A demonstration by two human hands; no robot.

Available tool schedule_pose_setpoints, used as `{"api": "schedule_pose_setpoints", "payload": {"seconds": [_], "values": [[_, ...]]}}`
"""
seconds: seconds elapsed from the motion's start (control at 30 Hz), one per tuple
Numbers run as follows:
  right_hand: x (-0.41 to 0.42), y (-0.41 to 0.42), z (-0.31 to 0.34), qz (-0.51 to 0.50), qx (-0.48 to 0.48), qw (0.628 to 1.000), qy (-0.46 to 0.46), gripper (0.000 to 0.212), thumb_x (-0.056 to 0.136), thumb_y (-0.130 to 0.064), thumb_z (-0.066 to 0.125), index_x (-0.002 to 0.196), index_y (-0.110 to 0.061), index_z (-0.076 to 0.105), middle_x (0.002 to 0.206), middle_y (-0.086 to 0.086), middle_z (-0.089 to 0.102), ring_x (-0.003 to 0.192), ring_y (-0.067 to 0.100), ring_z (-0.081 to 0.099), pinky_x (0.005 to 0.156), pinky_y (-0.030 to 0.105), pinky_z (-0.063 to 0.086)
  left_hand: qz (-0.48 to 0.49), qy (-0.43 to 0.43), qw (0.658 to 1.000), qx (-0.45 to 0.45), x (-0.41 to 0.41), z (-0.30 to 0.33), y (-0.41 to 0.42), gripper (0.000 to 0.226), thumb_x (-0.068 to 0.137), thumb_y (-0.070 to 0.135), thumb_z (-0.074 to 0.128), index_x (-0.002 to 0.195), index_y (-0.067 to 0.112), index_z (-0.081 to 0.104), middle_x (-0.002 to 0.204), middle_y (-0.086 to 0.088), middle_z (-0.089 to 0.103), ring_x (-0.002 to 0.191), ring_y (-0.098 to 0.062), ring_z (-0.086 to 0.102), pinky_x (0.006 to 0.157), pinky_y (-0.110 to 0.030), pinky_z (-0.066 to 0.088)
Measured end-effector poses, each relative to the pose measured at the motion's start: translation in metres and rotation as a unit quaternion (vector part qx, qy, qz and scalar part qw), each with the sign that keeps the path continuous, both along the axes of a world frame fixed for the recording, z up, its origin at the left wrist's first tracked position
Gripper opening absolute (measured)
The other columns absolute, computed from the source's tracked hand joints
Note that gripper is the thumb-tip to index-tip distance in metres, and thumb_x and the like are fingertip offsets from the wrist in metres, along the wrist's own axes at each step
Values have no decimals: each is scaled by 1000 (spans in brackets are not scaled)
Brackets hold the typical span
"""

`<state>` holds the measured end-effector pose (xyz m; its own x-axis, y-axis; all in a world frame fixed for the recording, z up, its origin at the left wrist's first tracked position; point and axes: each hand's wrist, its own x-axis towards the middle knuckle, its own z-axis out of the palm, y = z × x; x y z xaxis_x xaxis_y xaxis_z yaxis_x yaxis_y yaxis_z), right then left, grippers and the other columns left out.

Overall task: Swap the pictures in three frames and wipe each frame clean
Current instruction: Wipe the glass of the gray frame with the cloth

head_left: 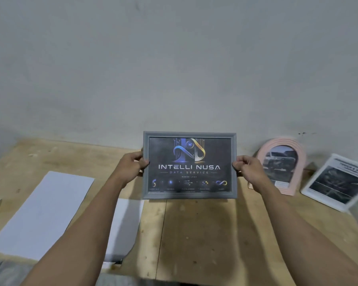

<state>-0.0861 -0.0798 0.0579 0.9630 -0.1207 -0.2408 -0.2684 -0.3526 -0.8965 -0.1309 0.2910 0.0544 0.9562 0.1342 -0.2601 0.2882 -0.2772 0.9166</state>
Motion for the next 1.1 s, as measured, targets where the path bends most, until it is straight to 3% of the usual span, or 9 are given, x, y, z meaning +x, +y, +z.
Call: {"api": "schedule_pose_setpoints", "payload": {"seconds": [0.13, 0.23, 0.3, 0.4, 0.47, 0.57, 0.7, 0.83, 1.1], "values": [[28, -35, -10, -42, -15, 999, -14, 27, 89, 4, 53, 68, -13, 53, 66, 5, 50, 67, 16, 49, 67, 32, 46, 1, -27, 999, 27, 53, -15, -34, 19, 95, 6, 64, 99, -12, 60, 81, -13, 50, 75, -24, 53, 65, -36, 56], [47, -50, -18, -67, -28, 997, -24, 28, 89, 14, 47, 72, -8, 50, 63, 1, 35, 61, 11, 34, 56, 14, 35, -5, -49, 997, 53, 84, -29, -54, 11, 94, 10, 66, 97, 0, 66, 79, -10, 59, 74, -25, 58, 78, -47, 57], [59, -57, -28, -75, -44, 996, -37, 23, 90, 14, 46, 76, -4, 49, 66, 3, 33, 63, 12, 33, 55, 10, 34, -9, -56, 996, 66, 100, -39, -66, 5, 95, 11, 65, 96, 8, 68, 80, -6, 63, 73, -23, 59, 76, -44, 55], [79, -69, -51, -81, -99, 991, -44, 15, 89, 4, 52, 75, 1, 48, 67, 6, 41, 65, 16, 40, 62, 27, 38, -2, -53, 996, 75, 126, -57, -80, 9, 95, 14, 64, 100, 20, 69, 83, 0, 68, 76, -22, 64, 77, -42, 55], [79, -70, -57, -89, -135, 985, -52, 14, 88, 1, 50, 75, -1, 52, 67, 8, 48, 67, 18, 45, 61, 30, 37, 1, -52, 996, 76, 127, -61, -85, 11, 95, 14, 64, 102, 21, 68, 85, 0, 68, 78, -23, 64, 79, -42, 55], [87, -69, -67, -83, -161, 981, -73, 23, 89, 6, 49, 81, -12, 59, 77, 7, 58, 73, 20, 50, 61, 28, 40, 8, -58, 994, 91, 136, -71, -96, 10, 95, 11, 63, 100, 18, 68, 88, -3, 69, 83, -23, 63, 76, -35, 50], [98, -69, -80, -93, -169, 980, -54, 23, 91, 0, 53, 110, -5, 65, 101, 9, 67, 91, 23, 58, 80, 34, 48, 18, -51, 993, 104, 148, -83, -104, 15, 96, 11, 62, 108, 16, 70, 96, -5, 72, 88, -24, 65, 78, -35, 51], [112, -66, -91, -94, -189, 976, -46, 20, 88, -1, 53, 104, -4, 65, 99, 14, 69, 91, 30, 60, 72, 29, 39, 35, -49, 992, 113, 156, -90, -106, 18, 96, 10, 61, 111, 15, 69, 97, -5, 72, 88, -23, 65, 75, -31, 48], [122, -65, -111, -93, -214, 971, -43, 11, 88, -2, 55, 98, 0, 61, 95, 22, 67, 89, 36, 62, 70, 28, 37, 42, -39, 989, 140, 155, -103, -108, 13, 95, 10, 62, 106, 10, 69, 94, -9, 72, 89, -29, 65, 80, -43, 53]]}}
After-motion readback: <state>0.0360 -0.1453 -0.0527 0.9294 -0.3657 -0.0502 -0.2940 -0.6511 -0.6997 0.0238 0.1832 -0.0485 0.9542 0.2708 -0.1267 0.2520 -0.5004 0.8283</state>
